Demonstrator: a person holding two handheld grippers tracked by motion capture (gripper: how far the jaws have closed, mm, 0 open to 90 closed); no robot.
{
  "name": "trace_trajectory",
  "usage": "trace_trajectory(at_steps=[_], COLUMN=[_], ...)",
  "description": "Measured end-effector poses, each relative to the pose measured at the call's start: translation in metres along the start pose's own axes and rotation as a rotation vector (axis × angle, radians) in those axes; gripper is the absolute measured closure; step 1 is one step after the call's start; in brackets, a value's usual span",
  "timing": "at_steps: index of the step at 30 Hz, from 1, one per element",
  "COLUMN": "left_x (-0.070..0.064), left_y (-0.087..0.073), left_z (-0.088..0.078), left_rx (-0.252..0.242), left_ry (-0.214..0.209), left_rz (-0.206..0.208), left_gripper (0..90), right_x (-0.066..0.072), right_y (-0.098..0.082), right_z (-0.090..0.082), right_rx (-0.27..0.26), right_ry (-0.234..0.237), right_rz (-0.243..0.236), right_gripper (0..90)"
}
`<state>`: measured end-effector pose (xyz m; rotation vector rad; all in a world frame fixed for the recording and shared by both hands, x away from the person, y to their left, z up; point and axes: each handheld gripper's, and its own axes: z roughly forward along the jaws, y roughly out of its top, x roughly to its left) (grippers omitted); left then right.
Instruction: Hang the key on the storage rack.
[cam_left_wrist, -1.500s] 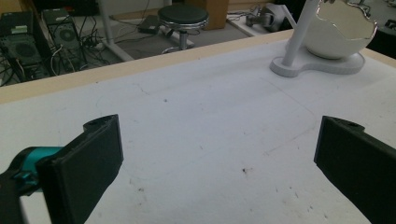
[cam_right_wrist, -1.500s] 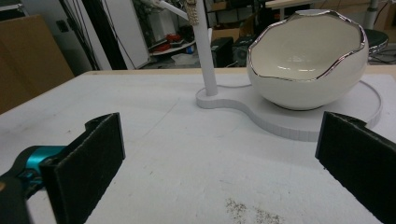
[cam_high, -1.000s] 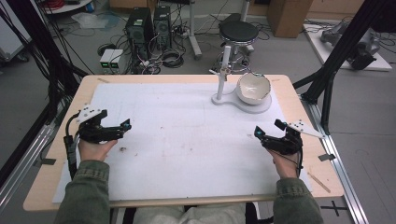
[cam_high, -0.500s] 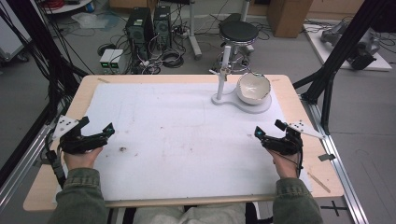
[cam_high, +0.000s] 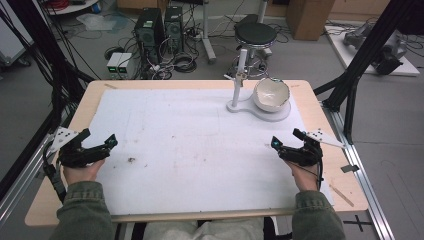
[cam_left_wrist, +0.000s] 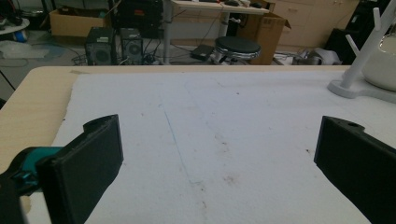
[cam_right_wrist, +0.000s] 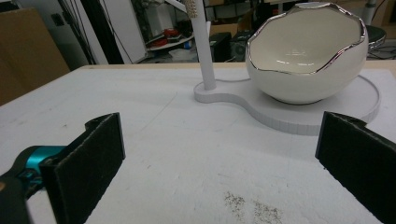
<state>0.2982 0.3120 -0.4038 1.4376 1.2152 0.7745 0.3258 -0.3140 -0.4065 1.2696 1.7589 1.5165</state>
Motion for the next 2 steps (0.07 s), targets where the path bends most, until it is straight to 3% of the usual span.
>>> trace_trajectory(at_steps=[2], left_x=[0.0018], left_y=[0.0001], left_z=[0.0000], left_rx=[0.001], left_ry=[-0.001], left_rz=[-0.008], left_gripper=[1.7], right_x=[0.0001], right_y=[-0.0002], right_z=[0.0003], right_rx=[0.004], right_ry=[-0.003], right_rz=[-0.006], right_gripper=[0.3])
